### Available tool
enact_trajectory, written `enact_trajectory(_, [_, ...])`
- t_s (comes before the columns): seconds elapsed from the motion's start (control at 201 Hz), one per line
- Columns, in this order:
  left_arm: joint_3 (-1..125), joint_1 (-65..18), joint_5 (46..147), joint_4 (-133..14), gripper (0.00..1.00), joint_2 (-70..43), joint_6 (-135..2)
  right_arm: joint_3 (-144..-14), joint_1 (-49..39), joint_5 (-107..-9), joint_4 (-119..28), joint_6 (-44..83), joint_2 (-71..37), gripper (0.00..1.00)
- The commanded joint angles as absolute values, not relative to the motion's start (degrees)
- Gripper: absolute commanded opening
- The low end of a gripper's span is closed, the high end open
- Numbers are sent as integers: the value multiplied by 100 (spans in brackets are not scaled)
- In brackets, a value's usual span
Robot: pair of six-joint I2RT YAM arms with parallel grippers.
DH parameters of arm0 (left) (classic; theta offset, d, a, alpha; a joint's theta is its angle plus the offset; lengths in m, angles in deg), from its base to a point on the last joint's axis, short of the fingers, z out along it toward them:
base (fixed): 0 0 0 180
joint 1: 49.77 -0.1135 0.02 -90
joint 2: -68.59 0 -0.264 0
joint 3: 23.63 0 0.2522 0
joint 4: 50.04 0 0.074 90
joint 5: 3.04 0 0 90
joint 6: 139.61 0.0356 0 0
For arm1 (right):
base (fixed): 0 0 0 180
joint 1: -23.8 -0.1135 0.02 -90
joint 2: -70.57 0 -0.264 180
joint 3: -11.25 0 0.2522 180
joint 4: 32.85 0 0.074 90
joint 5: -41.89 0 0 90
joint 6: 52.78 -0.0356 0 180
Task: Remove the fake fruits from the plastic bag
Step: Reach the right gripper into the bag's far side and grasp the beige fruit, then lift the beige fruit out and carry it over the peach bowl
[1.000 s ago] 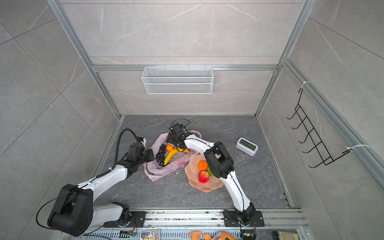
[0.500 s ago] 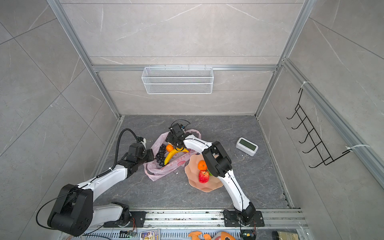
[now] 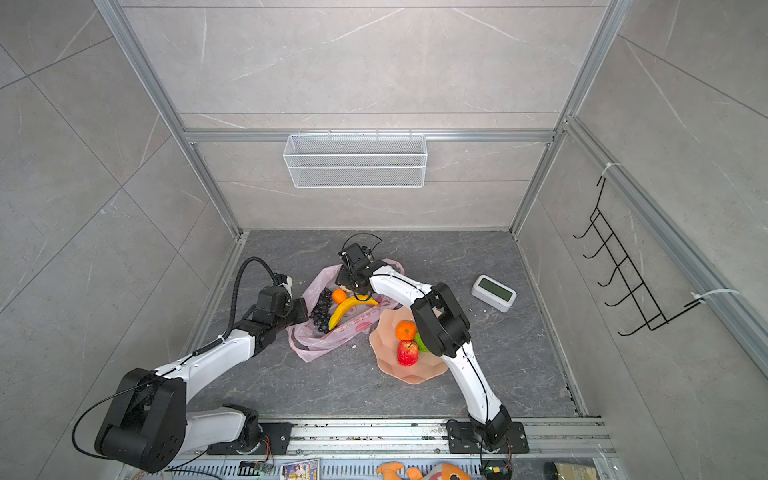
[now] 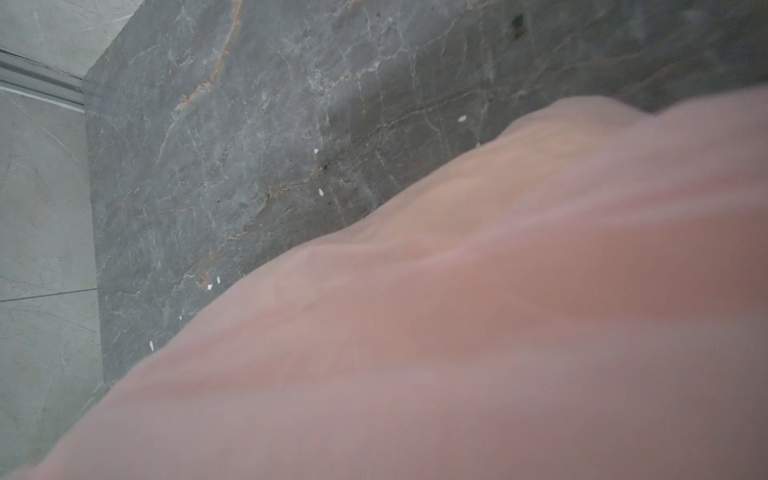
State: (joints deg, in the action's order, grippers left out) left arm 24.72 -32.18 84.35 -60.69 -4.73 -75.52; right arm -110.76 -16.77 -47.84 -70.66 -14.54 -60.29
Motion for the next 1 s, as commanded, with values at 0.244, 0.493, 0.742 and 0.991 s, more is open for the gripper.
enact_trajectory(0.244, [2590,-3250,8431,-5923,0,-365,-7389,-10645,-1753,-4888,-8801,-741,-4762,65])
enact_trajectory(0.493, [2606,-3252,8490,-5923,0,-384,-7404,-10170,-1866,-4859,-10166,193,-3714,65])
enact_trajectory(0.742, [2604,-3253,8482,-5934,0,-373,-7399,-10247,-2010,-4521,-11733,926,-3503,65])
enact_trajectory(0.991, [2609,-3254,8458,-5950,0,-366,-7387,-10346,-2282,-4295,-12435,1317,-3823,65])
